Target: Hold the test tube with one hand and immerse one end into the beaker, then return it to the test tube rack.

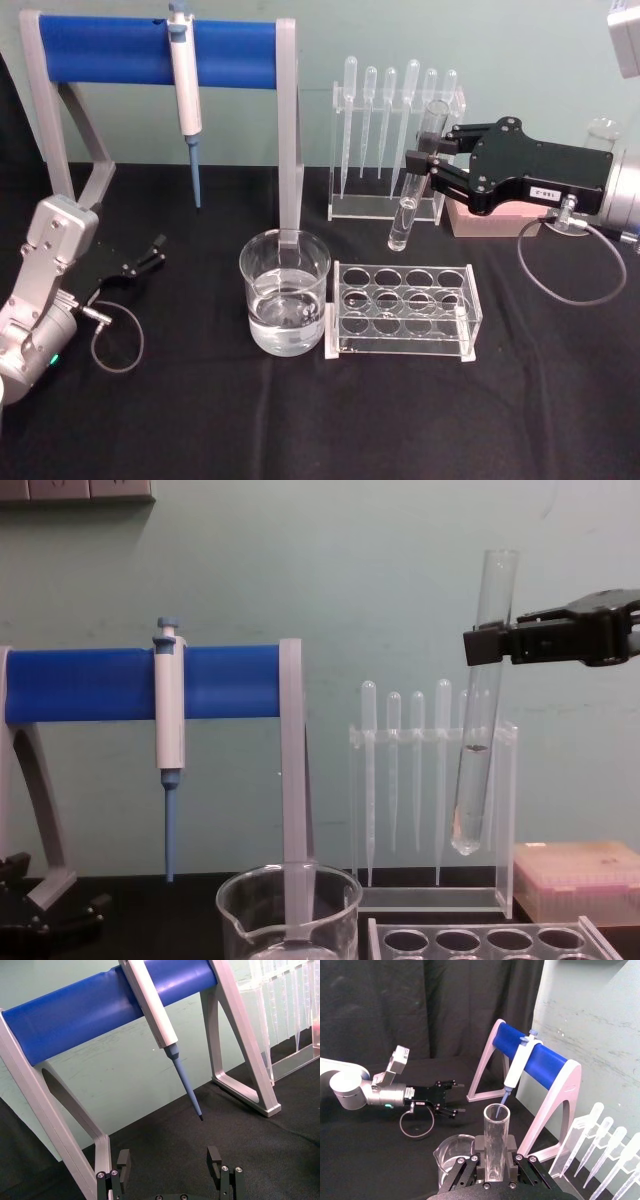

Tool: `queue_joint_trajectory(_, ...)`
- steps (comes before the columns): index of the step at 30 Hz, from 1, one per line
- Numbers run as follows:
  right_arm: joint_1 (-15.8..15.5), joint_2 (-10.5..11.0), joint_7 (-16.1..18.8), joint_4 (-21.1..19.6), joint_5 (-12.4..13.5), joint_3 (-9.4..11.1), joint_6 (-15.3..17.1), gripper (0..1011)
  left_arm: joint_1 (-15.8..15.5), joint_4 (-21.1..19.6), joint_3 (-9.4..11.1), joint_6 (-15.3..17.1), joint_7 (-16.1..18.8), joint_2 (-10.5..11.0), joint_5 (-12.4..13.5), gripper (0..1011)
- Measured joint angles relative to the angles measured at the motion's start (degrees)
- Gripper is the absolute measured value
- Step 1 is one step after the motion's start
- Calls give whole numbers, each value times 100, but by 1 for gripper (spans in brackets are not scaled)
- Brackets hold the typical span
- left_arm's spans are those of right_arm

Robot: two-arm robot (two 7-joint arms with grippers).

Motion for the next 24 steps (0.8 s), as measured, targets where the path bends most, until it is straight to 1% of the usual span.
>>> queue_joint_trajectory(24,-4,-5,2,0,-12,5,-9,242,0,0,0,0,0,0,0,1000)
